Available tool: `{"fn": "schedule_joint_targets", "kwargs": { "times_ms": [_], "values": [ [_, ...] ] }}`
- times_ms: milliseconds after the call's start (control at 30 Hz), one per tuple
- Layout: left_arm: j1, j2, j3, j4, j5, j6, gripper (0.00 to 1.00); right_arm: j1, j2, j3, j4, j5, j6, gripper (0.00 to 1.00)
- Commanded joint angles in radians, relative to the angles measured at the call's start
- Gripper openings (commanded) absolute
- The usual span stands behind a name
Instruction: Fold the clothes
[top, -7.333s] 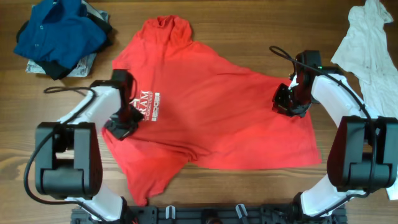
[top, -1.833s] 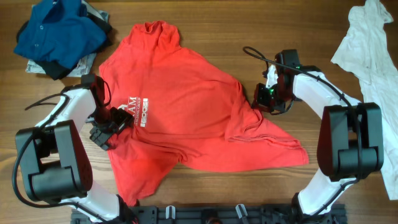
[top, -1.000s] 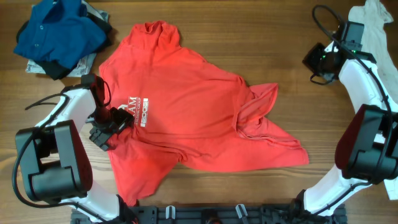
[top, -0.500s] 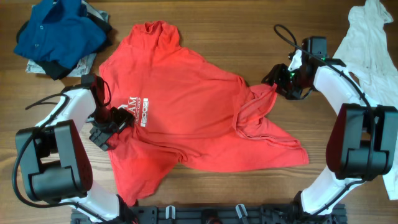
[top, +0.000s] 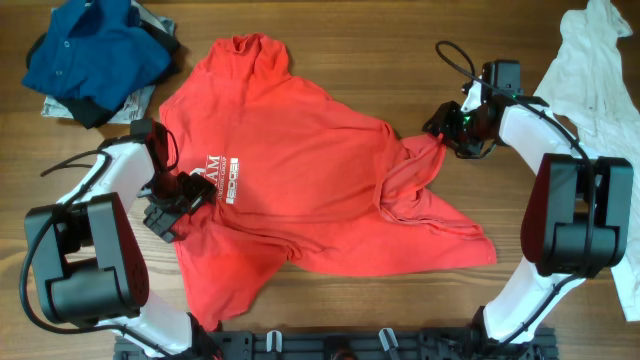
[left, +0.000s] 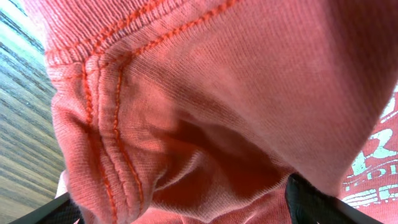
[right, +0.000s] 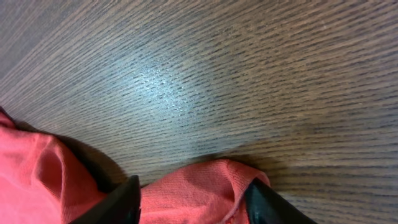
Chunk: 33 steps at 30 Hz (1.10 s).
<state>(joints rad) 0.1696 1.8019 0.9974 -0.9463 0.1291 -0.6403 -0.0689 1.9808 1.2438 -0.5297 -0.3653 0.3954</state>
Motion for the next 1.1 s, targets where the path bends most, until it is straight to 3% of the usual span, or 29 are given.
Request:
{"fn": "schedule_joint_targets", "kwargs": {
  "times_ms": [0, 367, 400, 467, 500, 767, 1067],
  "values": [
    [-0.004, 0.029, -0.016, 0.012, -0.014, 0.005, 0.91, -0.002, 0.025, -0.009, 0.006, -0.021, -0.002, 0.52],
    [-0.004, 0.029, -0.016, 0.015, -0.014, 0.005, 0.91, 0.02, 0.026, -0.105, 0.088, -0.029, 0.0, 0.52],
    [-0.004, 0.029, -0.016, 0.015, -0.014, 0.005, 0.91, 0.02, 0.026, -0.109, 0.098, -0.028, 0.0, 0.4],
    [-0.004, 0.029, -0.016, 0.015, -0.014, 0.005, 0.91, 0.019, 0.026, -0.109, 0.134, -0.027, 0.027, 0.07],
    [-0.004, 0.029, -0.016, 0.015, -0.014, 0.005, 0.91, 0.017, 0.026, -0.109, 0.159, -0.027, 0.034, 0.04],
    [-0.004, 0.029, -0.016, 0.018, -0.014, 0.005, 0.91, -0.072, 0.026, -0.091, 0.375, 0.175, 0.105, 0.04],
    [-0.004, 0.029, -0.016, 0.053, -0.014, 0.005, 0.91, -0.281, 0.026, -0.03, 0.567, 0.198, 0.035, 0.04]
  ]
}}
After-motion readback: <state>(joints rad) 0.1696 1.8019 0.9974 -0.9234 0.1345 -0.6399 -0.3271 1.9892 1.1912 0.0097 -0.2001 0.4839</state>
